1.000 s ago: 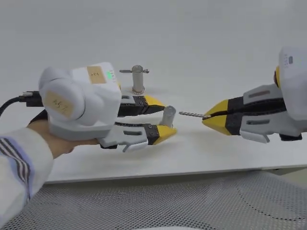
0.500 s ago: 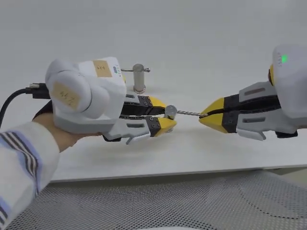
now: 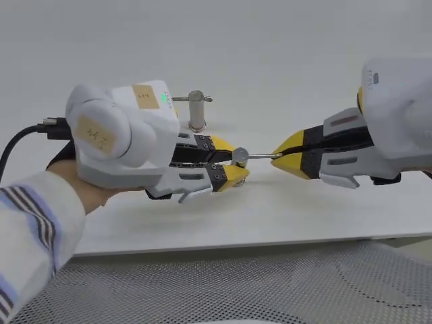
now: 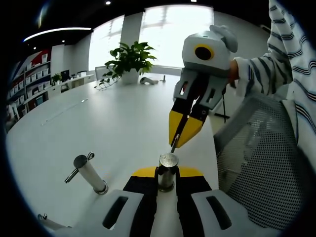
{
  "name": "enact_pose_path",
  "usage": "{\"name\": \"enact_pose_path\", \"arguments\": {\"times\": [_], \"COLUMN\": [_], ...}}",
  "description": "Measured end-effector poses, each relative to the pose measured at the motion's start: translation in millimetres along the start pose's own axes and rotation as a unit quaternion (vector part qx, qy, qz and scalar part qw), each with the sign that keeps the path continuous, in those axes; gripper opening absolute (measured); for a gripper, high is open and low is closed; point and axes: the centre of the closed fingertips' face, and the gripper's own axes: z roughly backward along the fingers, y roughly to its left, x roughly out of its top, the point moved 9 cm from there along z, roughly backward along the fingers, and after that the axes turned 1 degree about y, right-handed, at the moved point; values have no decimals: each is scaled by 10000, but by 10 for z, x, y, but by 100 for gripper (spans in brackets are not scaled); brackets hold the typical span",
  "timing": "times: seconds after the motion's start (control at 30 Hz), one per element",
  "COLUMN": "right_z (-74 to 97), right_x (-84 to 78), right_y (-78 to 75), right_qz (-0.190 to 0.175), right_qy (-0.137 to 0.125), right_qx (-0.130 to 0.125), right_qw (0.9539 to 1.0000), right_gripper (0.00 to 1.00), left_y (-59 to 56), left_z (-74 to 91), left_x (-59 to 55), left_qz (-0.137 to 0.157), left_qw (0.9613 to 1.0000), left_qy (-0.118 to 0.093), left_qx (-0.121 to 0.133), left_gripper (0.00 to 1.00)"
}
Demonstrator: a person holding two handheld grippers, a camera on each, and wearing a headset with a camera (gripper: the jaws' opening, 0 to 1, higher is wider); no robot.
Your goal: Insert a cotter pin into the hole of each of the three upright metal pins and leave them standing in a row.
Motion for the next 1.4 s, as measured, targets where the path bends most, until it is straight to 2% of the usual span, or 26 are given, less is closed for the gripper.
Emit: {"name": "enact_pose_path", "arguments": {"times": [0.17,0.3,0.37,0.43,0.63,0.73,1.03,1.2,1.4], "right_z": [-57,-113,-134,-148,-138,-120,-22,-54,-94], "right_x": [29,74,72,87,79,45,50,69,79], "right_y": [10,59,75,77,91,65,68,57,67], "right_qz": [47,33,187,168,111,120,77,88,151], "right_qy": [-19,-125,-186,-226,-287,-179,-288,-349,-336], "right_qx": [59,139,167,151,142,15,-6,-59,-7], "right_qw": [10000,9998,9995,9995,9994,9998,9996,9993,9993], "right_gripper": [0,0,0,0,0,5,1,0,0], "left_y": [-3,-15,-24,-26,-29,-28,-30,-31,-28], "left_z": [-3,-10,-9,-9,-10,-10,-4,-2,0], "left_x": [1,-6,-11,-11,-15,-16,-16,-15,-13], "left_qz": [2,30,23,19,26,21,-6,3,7], "left_qw": [10000,10000,10000,10000,10000,10000,10000,10000,10000], "left_qy": [3,-10,-15,-15,-14,-14,-6,4,7], "left_qx": [-7,0,0,4,14,15,16,22,32], "left_gripper": [10,10,10,10,10,10,10,10,10]}}
